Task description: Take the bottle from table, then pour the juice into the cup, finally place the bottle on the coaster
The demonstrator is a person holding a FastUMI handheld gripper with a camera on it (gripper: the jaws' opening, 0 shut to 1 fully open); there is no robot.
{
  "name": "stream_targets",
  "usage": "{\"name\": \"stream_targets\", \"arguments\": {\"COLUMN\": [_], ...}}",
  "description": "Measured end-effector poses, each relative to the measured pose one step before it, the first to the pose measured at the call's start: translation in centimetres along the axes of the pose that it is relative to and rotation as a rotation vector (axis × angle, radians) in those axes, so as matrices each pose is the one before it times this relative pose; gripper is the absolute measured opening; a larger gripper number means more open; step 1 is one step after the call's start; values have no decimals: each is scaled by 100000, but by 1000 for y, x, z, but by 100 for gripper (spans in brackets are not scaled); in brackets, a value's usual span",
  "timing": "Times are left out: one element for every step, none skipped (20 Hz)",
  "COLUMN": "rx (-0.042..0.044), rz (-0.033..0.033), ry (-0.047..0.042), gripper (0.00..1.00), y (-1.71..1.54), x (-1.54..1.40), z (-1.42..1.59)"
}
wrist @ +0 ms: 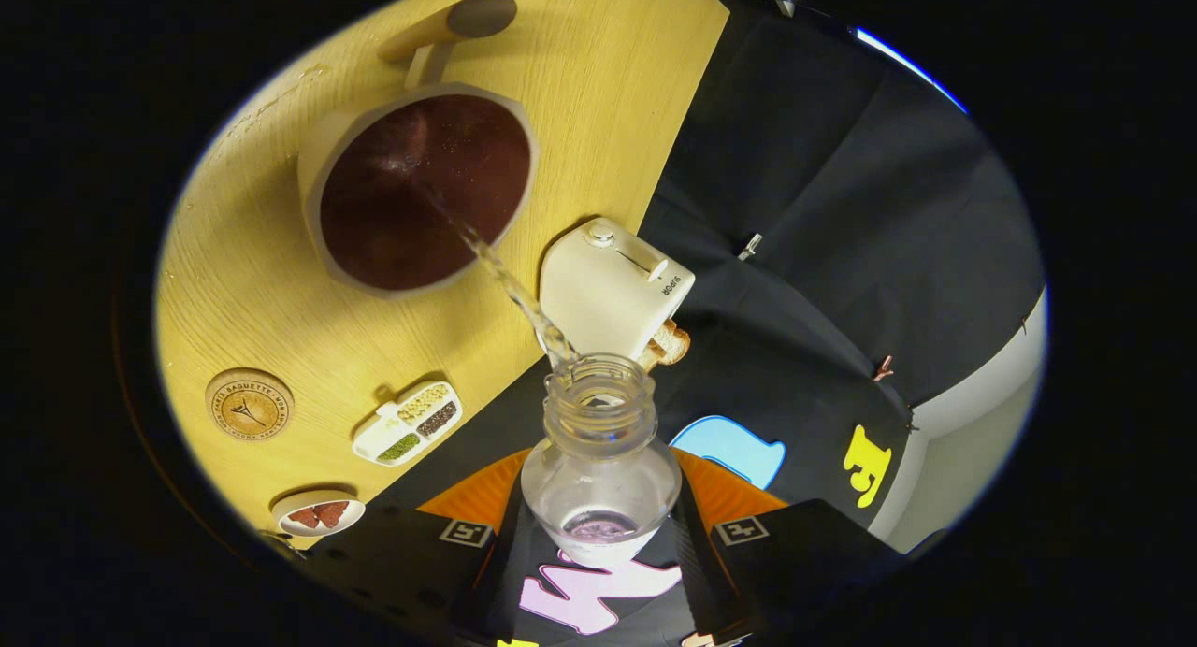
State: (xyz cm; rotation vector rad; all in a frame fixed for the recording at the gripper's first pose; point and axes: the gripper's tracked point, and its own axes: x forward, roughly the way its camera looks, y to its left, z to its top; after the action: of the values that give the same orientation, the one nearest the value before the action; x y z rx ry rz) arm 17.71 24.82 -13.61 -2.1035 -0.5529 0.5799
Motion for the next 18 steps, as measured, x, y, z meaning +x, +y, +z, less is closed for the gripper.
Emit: {"name": "stream_targets", "arguments": {"rx": [-228,-509,-501,-292,-319,-146,8,152,-105,-146,-27,-170,-117,-70,-168,-642,-214,-124], "rz": [-332,-305,-282,39,143,211,135,-47,-51,387,282,281,-18,91,-184,21,115,281], "ry": [-139,-329,-281,-319,-137,-354,-141,-256,-137,78,179,11,-200,-120,-198,-93,-154,-9], "gripper": [71,71,71,71,71,71,71,71,71,71,71,71,71,71,71,71,71,71], "y": [-165,-145,-142,43,154,118,29,-26,42,110,117,116,-9,84,63,108,81,95], "x": [31,-32,22,-56,87,-81,-66,-66,-53,92,49,48,58,-75,-86,-71,49,-40], "z": [52,80,56,89,-29,112,81,34,102,61,-83,-11,90,37,72,11,26,-34]}}
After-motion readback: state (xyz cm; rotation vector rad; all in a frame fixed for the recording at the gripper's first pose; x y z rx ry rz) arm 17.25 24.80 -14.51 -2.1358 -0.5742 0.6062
